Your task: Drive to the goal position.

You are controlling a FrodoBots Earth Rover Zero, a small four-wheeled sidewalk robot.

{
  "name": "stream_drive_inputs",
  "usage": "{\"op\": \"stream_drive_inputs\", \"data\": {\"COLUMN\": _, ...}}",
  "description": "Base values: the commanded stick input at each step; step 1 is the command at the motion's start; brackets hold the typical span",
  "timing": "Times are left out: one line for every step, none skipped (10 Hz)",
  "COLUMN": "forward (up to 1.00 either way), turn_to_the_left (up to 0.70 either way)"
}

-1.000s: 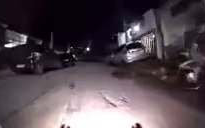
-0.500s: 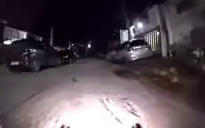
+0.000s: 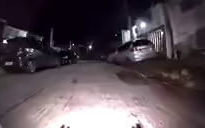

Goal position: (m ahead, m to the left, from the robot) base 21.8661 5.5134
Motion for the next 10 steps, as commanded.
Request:
{"op": "stream_drive_inputs", "data": {"forward": 0.85, "turn_to_the_left": 0.0}}
{"op": "stream_drive_inputs", "data": {"forward": 0.85, "turn_to_the_left": 0.0}}
{"op": "stream_drive_inputs", "data": {"forward": 0.85, "turn_to_the_left": 0.0}}
{"op": "stream_drive_inputs", "data": {"forward": 0.85, "turn_to_the_left": 0.0}}
{"op": "stream_drive_inputs", "data": {"forward": 0.85, "turn_to_the_left": 0.0}}
{"op": "stream_drive_inputs", "data": {"forward": 0.85, "turn_to_the_left": 0.0}}
{"op": "stream_drive_inputs", "data": {"forward": 0.85, "turn_to_the_left": 0.0}}
{"op": "stream_drive_inputs", "data": {"forward": 0.85, "turn_to_the_left": 0.0}}
{"op": "stream_drive_inputs", "data": {"forward": 0.85, "turn_to_the_left": 0.0}}
{"op": "stream_drive_inputs", "data": {"forward": 0.85, "turn_to_the_left": 0.0}}
